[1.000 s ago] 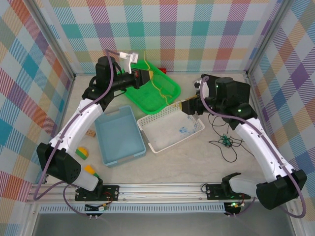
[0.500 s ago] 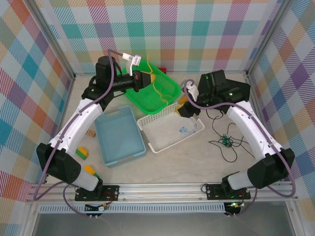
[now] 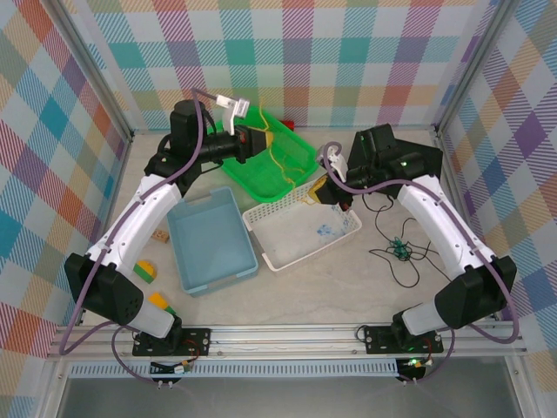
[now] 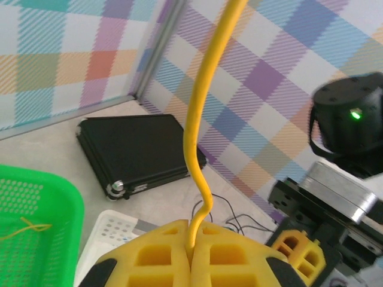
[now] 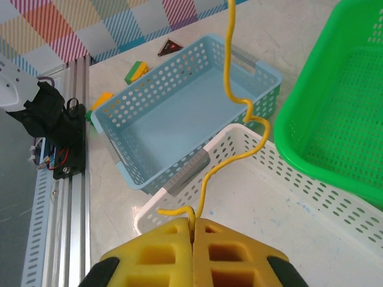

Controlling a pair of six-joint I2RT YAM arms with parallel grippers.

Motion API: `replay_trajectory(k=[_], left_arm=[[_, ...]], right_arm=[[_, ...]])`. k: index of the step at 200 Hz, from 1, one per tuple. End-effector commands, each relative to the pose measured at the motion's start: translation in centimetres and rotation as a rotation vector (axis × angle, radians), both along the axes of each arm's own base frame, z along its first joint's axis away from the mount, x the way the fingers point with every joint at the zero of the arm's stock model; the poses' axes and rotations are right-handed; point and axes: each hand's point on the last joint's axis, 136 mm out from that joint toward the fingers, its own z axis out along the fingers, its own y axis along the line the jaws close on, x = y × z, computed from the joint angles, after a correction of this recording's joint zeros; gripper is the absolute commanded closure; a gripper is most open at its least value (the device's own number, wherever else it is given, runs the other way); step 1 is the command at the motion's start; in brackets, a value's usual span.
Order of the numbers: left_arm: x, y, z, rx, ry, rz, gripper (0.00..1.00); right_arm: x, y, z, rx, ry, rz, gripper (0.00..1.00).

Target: Untangle the cables

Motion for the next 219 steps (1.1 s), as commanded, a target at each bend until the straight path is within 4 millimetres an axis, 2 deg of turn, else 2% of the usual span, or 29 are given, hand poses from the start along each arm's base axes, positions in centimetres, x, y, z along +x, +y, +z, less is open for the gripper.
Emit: replay_trajectory(k=[1,7,10,14,26,30,35,36,40,44,57,74,92,125,138,156,161,192,197,206,211,219], left_arm=[[2.3,3.6,2.4,-0.014,0.012,0.259,1.00],[3.4,5.2,2.3,-0.017,0.044,0.358,1.00],[4.0,6.1,2.4,-0.023,0.053,0.408,1.00],[4.4,7.2,1.6,-0.020,0.099,0.463,1.00],[5.9,10.8,0.9,-0.068,0.173,0.621,1.00],[6.3,11.7,0.7,-0.090,0.192,0.656,1.00],[6.6,12.6,0.5,-0.121,0.213,0.682,1.00],[6.7,12.7,0.4,-0.125,0.220,0.687,1.00],[6.8,13.3,0.0,-0.141,0.242,0.702,1.00],[7.2,13.6,0.4,-0.170,0.230,0.709,1.00],[7.6,14.0,-0.4,-0.187,0.262,0.726,1.00],[8.0,14.4,-1.4,-0.178,0.300,0.758,1.00],[8.0,15.3,-3.0,-0.147,0.333,0.810,1.00],[7.8,17.6,-2.8,-0.146,0.310,0.879,1.00],[7.8,18.1,-2.3,-0.147,0.290,0.889,1.00],[7.9,18.2,-2.3,-0.141,0.278,0.881,1.00],[8.3,18.1,-1.5,-0.161,0.245,0.875,1.00],[10.5,18.4,-1.8,-0.138,0.209,0.889,1.00],[11.0,18.6,-1.9,-0.125,0.200,0.893,1.00],[12.0,18.8,-2.3,-0.102,0.179,0.891,1.00],[12.5,18.9,-2.6,-0.092,0.172,0.887,1.00],[13.6,19.0,-3.2,-0.086,0.168,0.876,1.00]], right_arm=[[1.0,-0.6,2.1,0.085,-0.071,-0.075,1.00],[2.1,-1.3,2.6,0.130,-0.061,-0.152,1.00],[2.7,-1.7,3.4,0.167,-0.075,-0.196,1.00],[3.3,-2.5,3.1,0.198,-0.047,-0.261,1.00],[6.0,-5.0,4.2,0.352,-0.042,-0.487,1.00],[6.5,-5.8,3.3,0.389,-0.005,-0.565,1.00],[7.4,-6.9,3.6,0.457,-0.007,-0.656,1.00],[7.4,-7.1,2.5,0.451,0.028,-0.681,1.00],[7.6,-7.7,1.8,0.489,0.054,-0.737,1.00],[7.9,-8.3,1.7,0.537,0.077,-0.795,1.00],[8.4,-9.7,0.5,0.651,0.189,-0.962,1.00],[7.8,-10.2,-1.0,0.662,0.236,-1.127,1.00],[7.3,-10.8,-1.4,0.686,0.247,-1.233,1.00],[6.9,-13.4,-1.9,0.700,0.264,-1.402,1.00],[7.1,-12.6,-1.3,0.690,0.258,-1.361,1.00],[7.9,-9.5,0.2,0.663,0.276,-1.201,1.00],[8.1,-8.5,0.4,0.654,0.276,-1.149,1.00],[8.6,-4.2,3.2,0.601,0.212,-0.895,1.00],[8.5,-3.7,3.3,0.577,0.207,-0.860,0.87],[8.3,-3.1,4.2,0.543,0.186,-0.800,0.50],[8.1,-3.2,4.3,0.518,0.184,-0.793,0.41],[8.0,-3.6,4.4,0.487,0.177,-0.793,0.37]])
